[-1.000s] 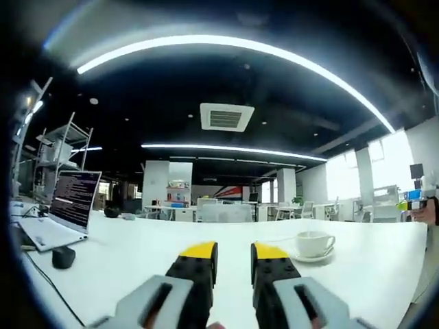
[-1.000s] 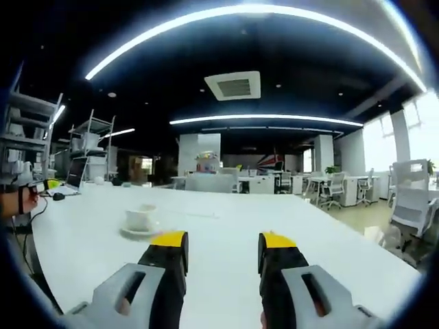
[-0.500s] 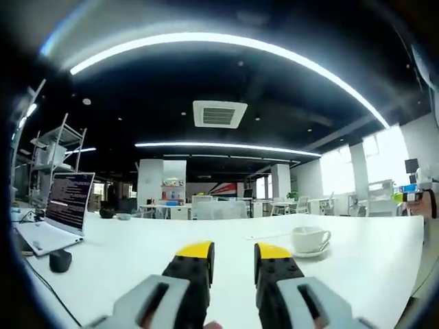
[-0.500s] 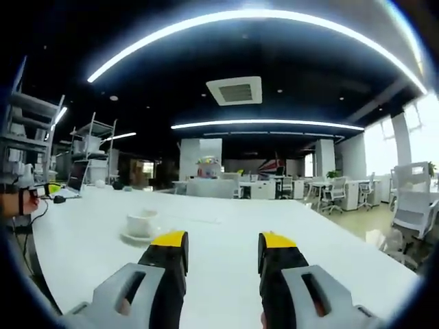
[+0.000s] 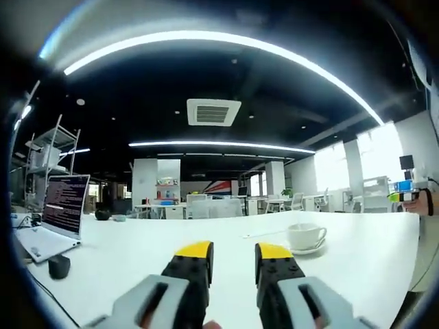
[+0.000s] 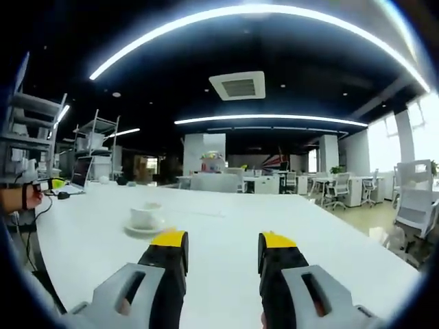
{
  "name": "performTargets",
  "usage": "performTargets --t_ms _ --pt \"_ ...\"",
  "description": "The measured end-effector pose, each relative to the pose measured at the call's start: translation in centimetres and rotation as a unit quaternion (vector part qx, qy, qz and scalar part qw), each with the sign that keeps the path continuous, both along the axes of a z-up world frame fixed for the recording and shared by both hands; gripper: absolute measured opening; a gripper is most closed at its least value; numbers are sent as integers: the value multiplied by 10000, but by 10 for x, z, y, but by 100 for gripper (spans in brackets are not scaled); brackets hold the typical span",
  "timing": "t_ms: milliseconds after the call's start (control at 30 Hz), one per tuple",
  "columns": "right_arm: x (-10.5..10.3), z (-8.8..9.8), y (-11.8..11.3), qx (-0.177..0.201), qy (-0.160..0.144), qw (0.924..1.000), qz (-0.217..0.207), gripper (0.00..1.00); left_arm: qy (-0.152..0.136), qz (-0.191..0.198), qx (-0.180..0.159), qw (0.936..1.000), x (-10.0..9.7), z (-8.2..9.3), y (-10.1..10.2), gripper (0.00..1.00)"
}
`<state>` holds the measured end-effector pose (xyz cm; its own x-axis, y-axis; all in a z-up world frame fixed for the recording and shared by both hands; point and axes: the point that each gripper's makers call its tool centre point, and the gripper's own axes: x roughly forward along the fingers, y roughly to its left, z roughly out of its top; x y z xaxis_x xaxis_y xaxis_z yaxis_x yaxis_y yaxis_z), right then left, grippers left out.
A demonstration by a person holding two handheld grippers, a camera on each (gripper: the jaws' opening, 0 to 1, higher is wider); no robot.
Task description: Tidy tabletop coffee trays, cups and spoons，present forward
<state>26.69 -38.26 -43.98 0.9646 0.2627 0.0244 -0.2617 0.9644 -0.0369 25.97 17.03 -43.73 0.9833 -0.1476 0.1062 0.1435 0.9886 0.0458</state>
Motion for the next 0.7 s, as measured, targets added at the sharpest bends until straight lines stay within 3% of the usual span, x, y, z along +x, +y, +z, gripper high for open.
performTargets --t_ms 233,367,700 --pt "-7 -7 16 -211 -1 9984 528 41 45 -283 121 9995 0 -4 -7 26" --pt "-15 -11 34 -383 -43 9931 1104 41 63 -423 171 9989 -1 -7 -13 26" --pt "-13 -20 38 -520 37 9908 1247 41 66 -533 229 9983 -3 -8 -21 26"
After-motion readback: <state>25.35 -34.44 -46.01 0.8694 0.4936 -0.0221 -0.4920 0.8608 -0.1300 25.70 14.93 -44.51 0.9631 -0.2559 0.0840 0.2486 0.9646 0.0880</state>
